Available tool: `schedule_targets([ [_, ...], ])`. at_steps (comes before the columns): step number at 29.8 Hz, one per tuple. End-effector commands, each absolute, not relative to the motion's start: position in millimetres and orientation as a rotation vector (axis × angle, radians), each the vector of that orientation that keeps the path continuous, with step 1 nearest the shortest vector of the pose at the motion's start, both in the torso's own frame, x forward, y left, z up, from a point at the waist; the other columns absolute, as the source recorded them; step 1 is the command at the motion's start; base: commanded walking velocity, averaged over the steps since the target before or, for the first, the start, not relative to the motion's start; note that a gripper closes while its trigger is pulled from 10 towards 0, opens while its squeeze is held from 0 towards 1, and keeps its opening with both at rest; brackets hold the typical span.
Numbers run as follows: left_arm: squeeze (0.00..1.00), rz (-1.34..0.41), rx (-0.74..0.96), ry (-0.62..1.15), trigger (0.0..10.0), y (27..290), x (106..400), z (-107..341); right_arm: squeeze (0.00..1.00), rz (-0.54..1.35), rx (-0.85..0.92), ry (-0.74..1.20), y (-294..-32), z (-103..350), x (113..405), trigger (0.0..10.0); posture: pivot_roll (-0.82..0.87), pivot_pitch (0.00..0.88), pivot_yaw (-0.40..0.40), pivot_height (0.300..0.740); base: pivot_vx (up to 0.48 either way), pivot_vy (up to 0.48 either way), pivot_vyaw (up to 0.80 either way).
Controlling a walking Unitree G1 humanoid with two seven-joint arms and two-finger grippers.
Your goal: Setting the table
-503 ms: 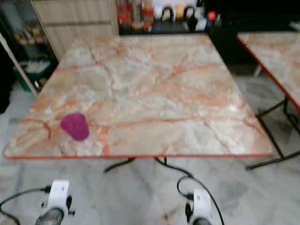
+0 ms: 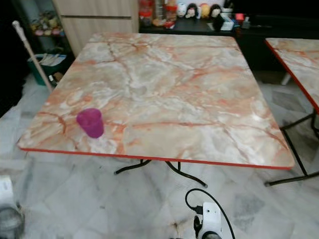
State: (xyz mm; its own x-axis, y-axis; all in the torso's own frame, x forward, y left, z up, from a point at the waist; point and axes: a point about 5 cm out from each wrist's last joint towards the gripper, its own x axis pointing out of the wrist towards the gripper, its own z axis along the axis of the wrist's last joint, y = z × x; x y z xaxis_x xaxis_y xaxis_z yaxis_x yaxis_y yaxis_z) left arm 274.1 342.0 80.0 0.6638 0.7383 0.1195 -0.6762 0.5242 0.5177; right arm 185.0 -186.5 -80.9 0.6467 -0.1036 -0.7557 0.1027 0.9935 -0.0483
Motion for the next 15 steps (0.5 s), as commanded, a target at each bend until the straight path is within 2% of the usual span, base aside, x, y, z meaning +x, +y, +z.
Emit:
schedule_targets([
  [1, 0.0, 0.804, 0.628, 0.05, 10.0, 333.8, 285.4, 91.7, 0.0, -0.116, 0.0, 0.877, -184.3, -82.8, 182.2, 10.0, 0.08, 0.148, -0.007, 0.74, 0.0, 0.0, 0.0],
  [4, 0.0, 0.723, 0.622, -0.142, 10.0, 319.0, 314.1, 133.6, 0.0, -0.116, 0.002, 0.875, -183.6, -82.6, 182.7, 10.0, 0.07, 0.147, -0.003, 0.74, 0.0, 0.0, 0.0],
  [6, 0.0, 0.553, 0.607, -0.264, 10.0, 290.9, 339.6, 163.9, 0.0, -0.118, 0.004, 0.873, -183.2, -82.6, 182.9, 10.0, 0.07, 0.146, -0.002, 0.74, 0.0, 0.0, 0.0],
  [8, 0.0, 0.475, 0.598, -0.298, 10.0, 276.8, 349.0, 173.9, 0.0, -0.118, 0.005, 0.874, -183.0, -82.8, 182.5, 10.0, 0.07, 0.146, -0.002, 0.74, 0.0, 0.0, 0.0],
  [11, 0.0, 0.259, 0.43, -0.303, 10.0, 240.4, 368.6, 188.5, 0.0, -0.12, 0.003, 0.88, -183.8, -83.7, 180.3, 10.0, 0.07, 0.141, 0.003, 0.74, 0.0, 0.0, 0.0],
  [14, 0.0, 0.208, 0.328, -0.281, 10.0, 231.7, 374.4, 193.4, 0.0, -0.125, 0.004, 0.88, -184.3, -83.8, 180.0, 10.0, 0.06, 0.138, 0.005, 0.74, 0.0, 0.0, 0.0],
  [15, 1.0, 0.185, 0.291, -0.256, 10.0, 229.1, 377.1, 194.3, 0.0, -0.129, 0.006, 0.88, -184.7, -83.8, 179.9, 10.0, 0.06, 0.138, 0.006, 0.74, 0.0, 0.0, 0.0],
])
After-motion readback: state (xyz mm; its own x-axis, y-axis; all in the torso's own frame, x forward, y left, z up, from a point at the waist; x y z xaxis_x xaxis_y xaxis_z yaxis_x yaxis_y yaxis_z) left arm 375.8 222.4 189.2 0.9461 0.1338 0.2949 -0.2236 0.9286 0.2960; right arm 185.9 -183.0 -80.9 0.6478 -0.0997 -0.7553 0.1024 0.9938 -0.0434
